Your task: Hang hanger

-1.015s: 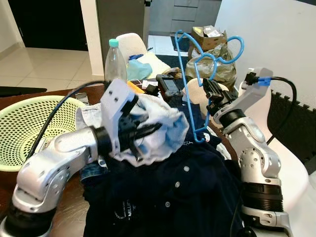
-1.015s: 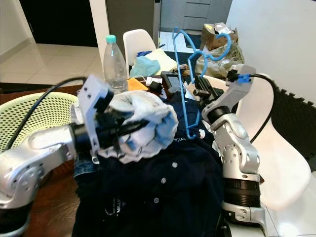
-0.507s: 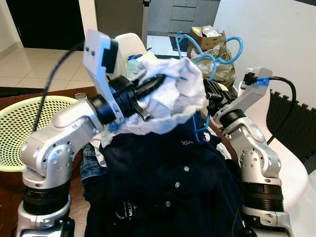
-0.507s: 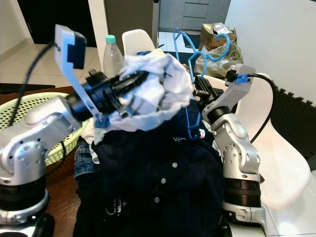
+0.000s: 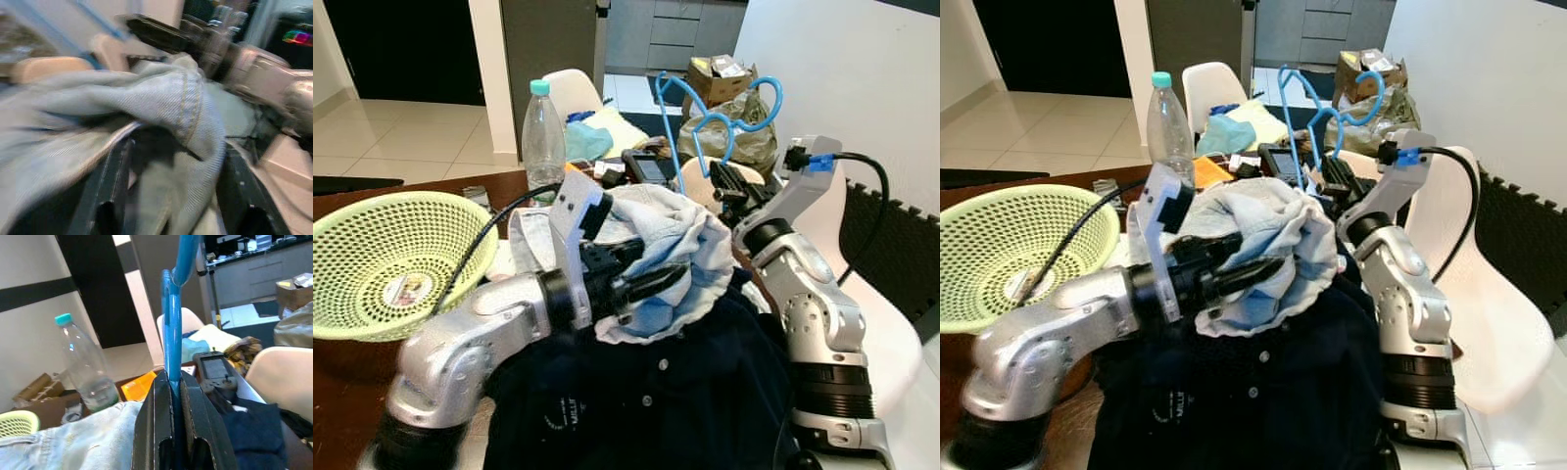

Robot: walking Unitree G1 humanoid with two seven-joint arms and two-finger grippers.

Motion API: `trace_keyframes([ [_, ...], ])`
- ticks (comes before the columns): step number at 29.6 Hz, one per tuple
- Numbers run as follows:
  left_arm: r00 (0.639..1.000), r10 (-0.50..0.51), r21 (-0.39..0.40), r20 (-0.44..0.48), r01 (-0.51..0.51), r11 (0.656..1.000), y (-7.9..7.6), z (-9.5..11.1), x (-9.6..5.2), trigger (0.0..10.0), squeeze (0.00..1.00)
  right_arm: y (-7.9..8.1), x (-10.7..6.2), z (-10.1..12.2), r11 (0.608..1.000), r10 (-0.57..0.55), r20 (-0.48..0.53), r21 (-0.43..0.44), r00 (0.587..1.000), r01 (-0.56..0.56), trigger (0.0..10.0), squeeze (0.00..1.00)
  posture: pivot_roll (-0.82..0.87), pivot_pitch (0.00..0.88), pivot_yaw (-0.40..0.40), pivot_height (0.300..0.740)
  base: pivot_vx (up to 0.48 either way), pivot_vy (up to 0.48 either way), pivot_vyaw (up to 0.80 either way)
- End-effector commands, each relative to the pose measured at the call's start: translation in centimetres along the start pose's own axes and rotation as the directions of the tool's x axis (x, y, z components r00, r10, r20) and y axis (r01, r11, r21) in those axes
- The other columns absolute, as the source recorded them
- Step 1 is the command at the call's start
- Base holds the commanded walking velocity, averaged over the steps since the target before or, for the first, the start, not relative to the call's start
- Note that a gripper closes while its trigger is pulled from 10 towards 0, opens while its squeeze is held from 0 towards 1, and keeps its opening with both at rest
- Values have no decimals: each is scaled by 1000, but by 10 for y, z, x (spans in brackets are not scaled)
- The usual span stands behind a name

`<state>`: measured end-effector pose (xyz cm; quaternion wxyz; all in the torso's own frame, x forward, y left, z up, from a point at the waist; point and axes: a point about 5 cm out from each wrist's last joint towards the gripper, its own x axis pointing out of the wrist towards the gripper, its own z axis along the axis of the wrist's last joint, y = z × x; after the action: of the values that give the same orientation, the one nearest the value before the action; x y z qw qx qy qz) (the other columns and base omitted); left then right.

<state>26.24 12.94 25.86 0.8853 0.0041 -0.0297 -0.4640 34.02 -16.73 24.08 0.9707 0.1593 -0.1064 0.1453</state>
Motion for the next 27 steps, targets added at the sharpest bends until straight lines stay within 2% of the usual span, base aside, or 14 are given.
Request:
trace_keyframes([
  [1, 999, 45, 87, 15, -46, 995, 12, 22, -26, 10000, 1000, -3, -1, -4, 1000, -15, -29, -8, 999, 14, 10000, 0, 183, 14, -53, 740, 0, 0, 0],
  [2, 999, 45, 87, 15, -46, 995, 12, 22, -26, 10000, 1000, -3, -1, -4, 1000, -15, -29, -8, 999, 14, 10000, 0, 183, 14, -53, 740, 0, 0, 0],
  [5, 990, 142, 212, -19, -134, 968, 27, 47, -68, 10000, 1000, -5, 0, -6, 1000, -18, -40, -17, 999, 17, 10000, 0, 188, 15, -57, 740, 0, 0, 0],
  [10, 970, 225, 310, -96, -186, 932, 35, 49, -90, 10000, 1000, -5, 0, -7, 1000, -21, -47, -22, 999, 20, 10000, 0, 194, 17, -60, 740, 0, 0, 0],
  [11, 925, 352, 383, -143, -276, 881, 50, 43, -107, 10000, 1000, -6, 1, -9, 999, -27, -56, -32, 998, 25, 10000, 0, 198, 17, -63, 740, 0, 0, 0],
  [15, 893, 417, 431, -167, -315, 846, 58, 40, -116, 10000, 1000, -7, 1, -9, 999, -29, -60, -37, 998, 27, 10000, 0, 198, 19, -65, 740, 0, 0, 0],
  [16, 876, 457, 451, -154, -349, 821, 65, 36, -119, 10000, 1000, -7, 1, -9, 999, -30, -61, -38, 998, 27, 10000, 0, 196, 20, -65, 740, 0, 0, 0],
  [17, 830, 543, 473, -125, -431, 768, 81, 28, -121, 10000, 1000, -8, 1, -9, 999, -31, -62, -38, 998, 29, 10000, 0, 196, 24, -73, 740, 0, 0, 0],
  [19, 830, 543, 473, -125, -431, 768, 81, 28, -121, 10000, 1000, -8, 1, -9, 999, -31, -62, -38, 998, 29, 10000, 0, 196, 24, -73, 740, 0, 0, 0],
  [20, 793, 599, 488, -108, -483, 727, 94, 20, -123, 10000, 1000, -8, 1, -8, 999, -33, -63, -40, 997, 30, 10000, 0, 190, 27, -72, 740, 0, 0, 0],
  [21, 793, 599, 488, -108, -483, 727, 94, 20, -123, 10000, 1000, -8, 1, -8, 999, -33, -63, -40, 997, 30, 10000, 0, 190, 27, -72, 740, 0, 0, 0],
  [23, 776, 625, 474, -87, -520, 711, 102, 13, -123, 10000, 1000, -9, 1, -8, 999, -34, -63, -41, 997, 31, 10000, 0, 189, 28, -72, 740, 0, 0, 0],
  [26, 716, 697, 371, -41, -637, 676, 133, -12, -126, 10000, 1000, -12, -2, -5, 998, -42, -64, -47, 997, 40, 10000, 0, 173, 36, -76, 740, 0, 0, 0],
  [27, 716, 697, 371, -41, -637, 676, 133, -12, -126, 10000, 1000, -12, -2, -5, 998, -42, -64, -47, 997, 40, 10000, 0, 173, 36, -76, 740, 0, 0, 0],
])
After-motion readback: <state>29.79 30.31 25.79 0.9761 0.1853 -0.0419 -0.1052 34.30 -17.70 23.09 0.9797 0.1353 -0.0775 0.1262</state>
